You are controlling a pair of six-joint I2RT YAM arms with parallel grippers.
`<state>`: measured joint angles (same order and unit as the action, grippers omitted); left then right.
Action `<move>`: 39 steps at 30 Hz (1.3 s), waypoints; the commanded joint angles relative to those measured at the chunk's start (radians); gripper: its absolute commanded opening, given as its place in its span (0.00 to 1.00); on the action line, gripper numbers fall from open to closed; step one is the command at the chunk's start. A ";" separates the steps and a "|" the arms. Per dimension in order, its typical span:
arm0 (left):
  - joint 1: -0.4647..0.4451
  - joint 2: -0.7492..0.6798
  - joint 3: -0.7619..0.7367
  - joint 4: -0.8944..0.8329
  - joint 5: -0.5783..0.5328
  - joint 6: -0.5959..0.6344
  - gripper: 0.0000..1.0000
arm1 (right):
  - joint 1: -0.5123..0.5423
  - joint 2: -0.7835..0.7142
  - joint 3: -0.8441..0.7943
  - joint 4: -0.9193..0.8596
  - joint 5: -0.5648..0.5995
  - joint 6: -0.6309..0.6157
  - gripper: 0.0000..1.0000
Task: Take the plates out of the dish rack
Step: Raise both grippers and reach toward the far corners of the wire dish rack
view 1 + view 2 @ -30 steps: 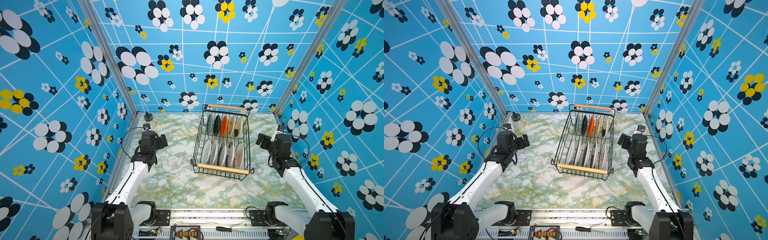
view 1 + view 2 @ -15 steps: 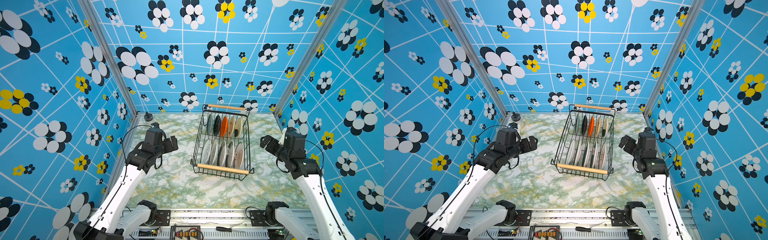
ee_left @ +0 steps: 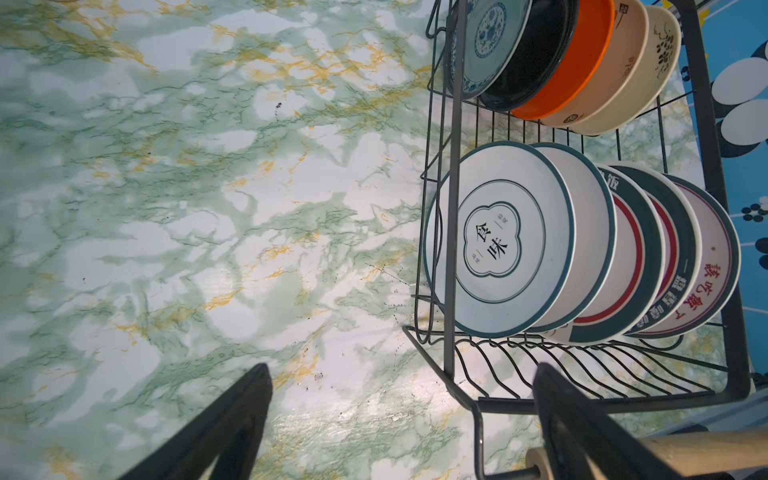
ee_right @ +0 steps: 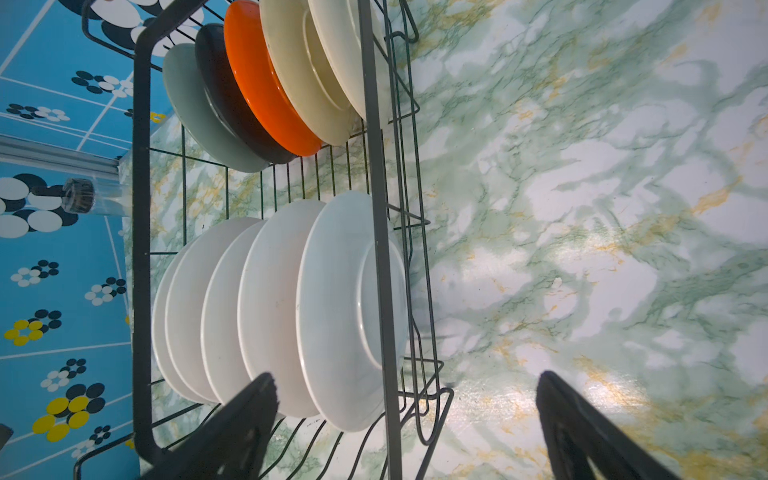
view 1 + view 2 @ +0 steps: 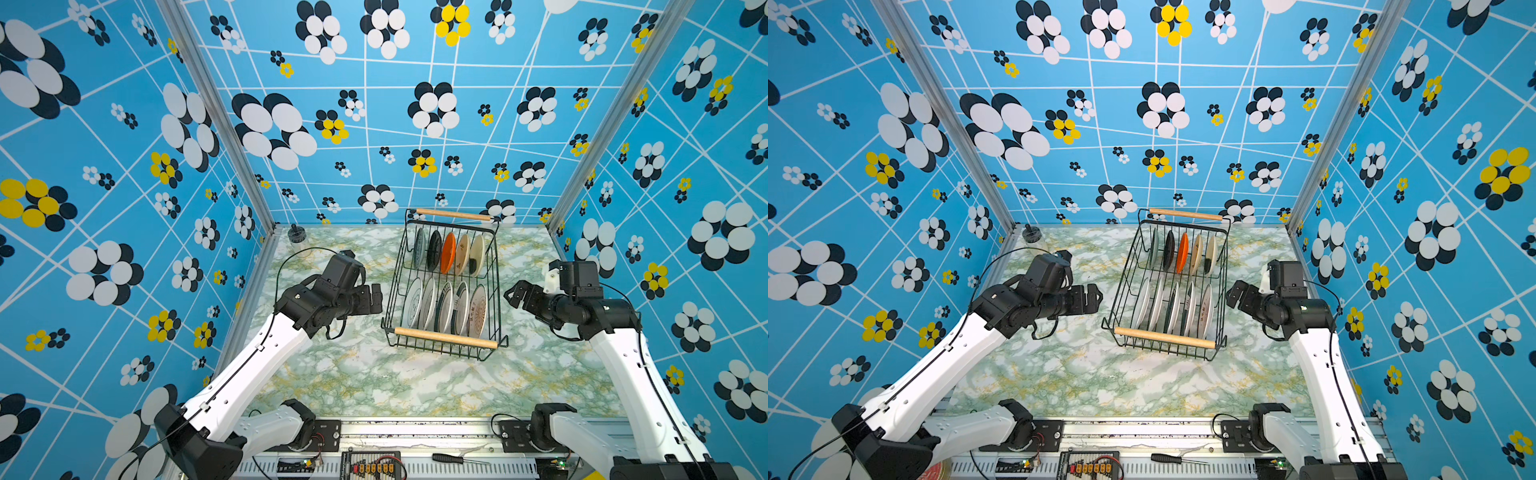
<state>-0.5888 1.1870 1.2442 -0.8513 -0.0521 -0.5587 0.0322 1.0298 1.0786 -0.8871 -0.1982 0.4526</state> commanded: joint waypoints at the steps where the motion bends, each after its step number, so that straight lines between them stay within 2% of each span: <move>1: -0.015 0.023 0.047 -0.013 -0.003 -0.009 0.99 | 0.013 0.020 0.035 -0.031 -0.016 -0.016 0.99; 7: -0.017 0.105 0.110 -0.012 -0.008 0.020 1.00 | 0.030 0.091 0.077 -0.024 0.026 -0.015 0.98; 12: 0.000 0.191 0.172 -0.002 -0.001 0.054 1.00 | 0.040 0.158 0.096 0.011 0.061 0.002 0.86; 15: 0.026 0.249 0.210 0.016 0.024 0.070 0.99 | 0.051 0.187 0.107 0.037 0.093 0.020 0.84; 20: 0.068 0.362 0.285 0.025 0.047 0.103 0.96 | 0.064 0.239 0.132 0.067 0.138 0.034 0.74; 26: 0.082 0.527 0.420 0.005 0.072 0.158 0.93 | 0.075 0.336 0.175 0.093 0.157 0.034 0.66; 34: 0.117 0.691 0.553 -0.042 0.087 0.203 0.87 | 0.129 0.438 0.232 0.089 0.213 0.013 0.63; 39: 0.140 0.721 0.565 -0.035 0.098 0.207 0.86 | 0.142 0.496 0.261 0.090 0.227 0.000 0.56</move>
<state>-0.4633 1.8919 1.7752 -0.8619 0.0284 -0.3744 0.1616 1.4944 1.3048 -0.7998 -0.0055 0.4740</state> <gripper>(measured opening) 0.859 0.570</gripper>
